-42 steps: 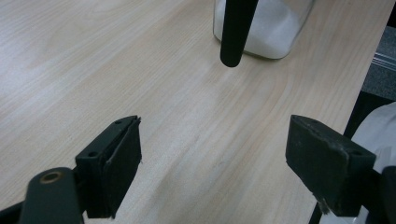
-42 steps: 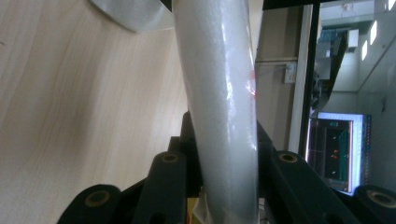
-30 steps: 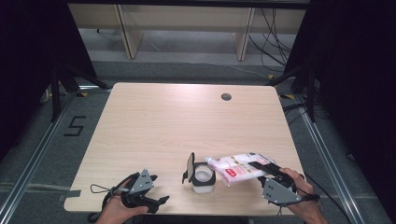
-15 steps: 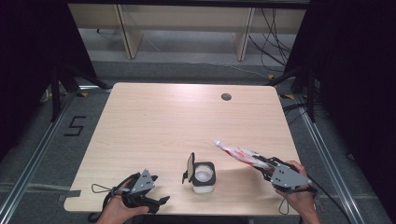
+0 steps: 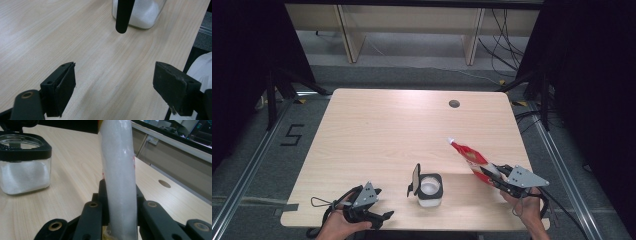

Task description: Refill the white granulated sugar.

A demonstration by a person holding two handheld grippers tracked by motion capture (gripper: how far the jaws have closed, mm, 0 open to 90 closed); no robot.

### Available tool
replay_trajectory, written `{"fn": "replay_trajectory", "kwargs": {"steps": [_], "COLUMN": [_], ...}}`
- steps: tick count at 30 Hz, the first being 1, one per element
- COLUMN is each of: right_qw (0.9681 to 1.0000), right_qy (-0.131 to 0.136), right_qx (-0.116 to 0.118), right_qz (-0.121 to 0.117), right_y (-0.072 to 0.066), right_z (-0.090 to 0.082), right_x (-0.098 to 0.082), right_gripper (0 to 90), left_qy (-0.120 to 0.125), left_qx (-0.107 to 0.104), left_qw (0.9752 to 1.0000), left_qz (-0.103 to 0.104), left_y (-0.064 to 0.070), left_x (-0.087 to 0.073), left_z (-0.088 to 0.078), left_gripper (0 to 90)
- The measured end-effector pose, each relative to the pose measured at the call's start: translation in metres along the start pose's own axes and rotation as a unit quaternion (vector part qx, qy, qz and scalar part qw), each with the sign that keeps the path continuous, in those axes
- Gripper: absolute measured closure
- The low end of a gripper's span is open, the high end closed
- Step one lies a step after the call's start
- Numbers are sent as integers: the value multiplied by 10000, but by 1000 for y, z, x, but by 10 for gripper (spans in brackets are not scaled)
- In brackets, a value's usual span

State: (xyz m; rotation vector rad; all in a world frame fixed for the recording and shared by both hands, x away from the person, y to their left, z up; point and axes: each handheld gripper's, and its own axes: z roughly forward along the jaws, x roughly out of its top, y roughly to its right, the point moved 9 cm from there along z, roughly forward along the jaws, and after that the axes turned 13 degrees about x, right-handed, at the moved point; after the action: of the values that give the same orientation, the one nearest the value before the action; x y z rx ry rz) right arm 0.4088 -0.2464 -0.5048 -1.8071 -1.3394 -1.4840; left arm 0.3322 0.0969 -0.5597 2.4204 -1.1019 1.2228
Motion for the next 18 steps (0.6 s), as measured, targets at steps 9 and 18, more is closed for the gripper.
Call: {"fn": "replay_trajectory", "kwargs": {"steps": [9,18], "right_qw": [9984,9952], "right_qy": [147,-3], "right_qx": [-210,-407], "right_qz": [509,887], "right_y": [2,0], "right_z": [-6,-17], "right_x": [-7,-12], "right_gripper": [776,767], "left_qy": [-1,29], "left_qx": [68,46], "left_qw": [10000,10000], "left_qz": [31,13], "left_y": [-1,-1], "left_x": [0,1], "left_z": [-1,-2], "left_gripper": [180,181]}}
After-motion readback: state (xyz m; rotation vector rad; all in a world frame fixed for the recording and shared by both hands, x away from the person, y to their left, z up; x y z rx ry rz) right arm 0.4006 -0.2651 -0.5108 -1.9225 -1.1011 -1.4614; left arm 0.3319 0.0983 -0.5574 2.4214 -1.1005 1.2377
